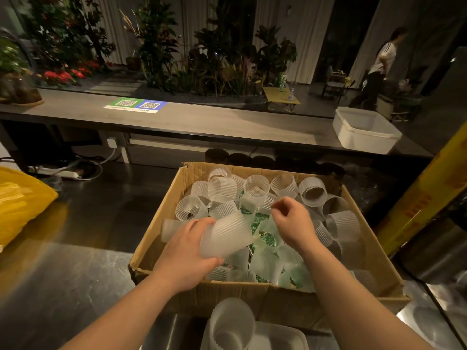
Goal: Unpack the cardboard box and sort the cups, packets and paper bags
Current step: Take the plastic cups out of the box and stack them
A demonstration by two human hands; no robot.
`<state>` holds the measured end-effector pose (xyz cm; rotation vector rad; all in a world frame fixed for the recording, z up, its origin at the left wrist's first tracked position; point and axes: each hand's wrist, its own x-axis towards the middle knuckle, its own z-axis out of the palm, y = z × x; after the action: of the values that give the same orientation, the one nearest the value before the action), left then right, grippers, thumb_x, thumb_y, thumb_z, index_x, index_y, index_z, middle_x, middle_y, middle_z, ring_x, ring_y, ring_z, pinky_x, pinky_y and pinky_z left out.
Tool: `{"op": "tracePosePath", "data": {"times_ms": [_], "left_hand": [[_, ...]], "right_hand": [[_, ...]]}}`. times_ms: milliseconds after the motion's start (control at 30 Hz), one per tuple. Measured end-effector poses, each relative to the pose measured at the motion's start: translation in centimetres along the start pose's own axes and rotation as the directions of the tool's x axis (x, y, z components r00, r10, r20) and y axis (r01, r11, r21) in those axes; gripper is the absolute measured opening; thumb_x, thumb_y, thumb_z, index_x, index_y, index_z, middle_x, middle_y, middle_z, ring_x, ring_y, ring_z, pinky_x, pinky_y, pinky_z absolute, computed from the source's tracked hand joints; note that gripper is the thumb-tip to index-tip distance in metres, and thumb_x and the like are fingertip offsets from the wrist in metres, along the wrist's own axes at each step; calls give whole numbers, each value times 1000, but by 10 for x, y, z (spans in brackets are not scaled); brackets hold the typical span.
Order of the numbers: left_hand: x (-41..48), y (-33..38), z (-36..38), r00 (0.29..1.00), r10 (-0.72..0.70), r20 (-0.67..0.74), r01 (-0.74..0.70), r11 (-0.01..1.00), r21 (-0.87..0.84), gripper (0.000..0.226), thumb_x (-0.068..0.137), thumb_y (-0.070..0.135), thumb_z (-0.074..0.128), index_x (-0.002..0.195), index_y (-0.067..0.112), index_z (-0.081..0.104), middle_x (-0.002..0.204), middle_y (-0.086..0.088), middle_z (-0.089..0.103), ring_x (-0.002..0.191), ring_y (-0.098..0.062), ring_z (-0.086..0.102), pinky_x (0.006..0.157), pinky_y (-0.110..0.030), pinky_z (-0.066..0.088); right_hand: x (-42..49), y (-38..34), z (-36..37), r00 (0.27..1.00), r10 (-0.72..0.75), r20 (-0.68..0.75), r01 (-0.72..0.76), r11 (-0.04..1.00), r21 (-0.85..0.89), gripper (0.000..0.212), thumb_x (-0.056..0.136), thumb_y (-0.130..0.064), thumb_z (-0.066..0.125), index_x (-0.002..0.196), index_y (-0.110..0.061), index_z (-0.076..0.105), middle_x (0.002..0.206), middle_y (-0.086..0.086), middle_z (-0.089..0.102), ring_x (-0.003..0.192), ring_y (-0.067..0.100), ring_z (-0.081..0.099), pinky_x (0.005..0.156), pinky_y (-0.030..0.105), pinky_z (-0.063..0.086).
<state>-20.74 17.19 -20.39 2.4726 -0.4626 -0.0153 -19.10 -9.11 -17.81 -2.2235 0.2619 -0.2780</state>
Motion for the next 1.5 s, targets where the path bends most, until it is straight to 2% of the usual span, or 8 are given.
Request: {"op": "tracePosePath", "data": {"times_ms": [333, 667, 767, 900, 1133, 1233, 1367, 1500], "left_hand": [[1, -2, -1, 1000, -2, 2, 2, 1000, -7, 82, 78, 55, 79, 143, 46, 31, 130, 26, 34, 118, -3, 39, 104, -35, 44], [0, 0, -1, 1000, 0, -10, 0, 1000, -13, 83, 77, 56, 79, 144, 45, 31, 133, 26, 35, 119, -3, 38, 103, -34, 42], [0, -1, -1, 1000, 4, -4, -5, 1000, -10, 83, 77, 56, 79, 143, 46, 30, 133, 26, 35, 120, -2, 38, 104, -34, 43], [1, -1, -1, 1000, 13, 4, -13, 1000, -11, 84, 77, 54, 81, 143, 48, 31, 132, 30, 32, 120, 0, 36, 106, -35, 41], [-1, 0, -3, 1000, 19, -12, -19, 999, -25, 84, 77, 54, 81, 145, 46, 32, 132, 30, 33, 121, -2, 39, 106, -38, 43], [-1, 2, -3, 1000, 11, -14, -11, 1000, -17, 84, 77, 48, 83, 144, 46, 32, 135, 27, 37, 121, -3, 40, 106, -38, 45], [-1, 1, -2, 1000, 1, -14, -2, 1000, -26, 83, 77, 52, 81, 144, 46, 32, 133, 26, 37, 119, -3, 41, 104, -36, 45], [0, -2, 0, 1000, -13, -19, 12, 1000, -21, 82, 77, 56, 78, 144, 46, 30, 130, 28, 34, 116, -2, 39, 98, -33, 43]], "right_hand": [[-23, 8, 1, 872, 43, 488, 271, 788, -553, 31, 85, -50, 76, 100, -24, 70, 95, -8, 70, 89, 13, 64, 79, 31, 55], [-26, 18, -17, 897, 41, 441, -42, 999, -7, 14, 94, -19, 69, 86, -9, 67, 105, 6, 69, 99, 21, 65, 85, 31, 53], [-25, 12, -25, 950, 64, 306, -221, 828, 515, 19, 81, -15, 73, 73, -9, 57, 127, 6, 63, 116, 32, 56, 95, 45, 48], [-23, 4, -16, 960, 43, 278, -232, 678, 697, 22, 83, -12, 73, 66, -17, 60, 131, 7, 65, 120, 32, 55, 104, 54, 43], [-36, -26, 11, 960, -30, 280, -143, 805, 575, 8, 105, -18, 51, 105, -14, 58, 143, -4, 53, 123, 20, 53, 93, 31, 45], [-46, -29, 19, 883, -112, 455, -123, 882, 455, 44, 108, -38, 40, 151, -37, 36, 153, -16, 32, 137, 12, 36, 110, 36, 31], [-34, -24, 10, 926, -64, 371, -109, 897, 429, 59, 100, -60, 45, 152, -34, 36, 154, -14, 37, 141, 12, 38, 114, 41, 33], [3, 8, 4, 994, 84, 77, -55, 948, -314, 52, 94, -40, 66, 140, -24, 52, 140, 2, 55, 130, 25, 49, 105, 45, 47]]}}
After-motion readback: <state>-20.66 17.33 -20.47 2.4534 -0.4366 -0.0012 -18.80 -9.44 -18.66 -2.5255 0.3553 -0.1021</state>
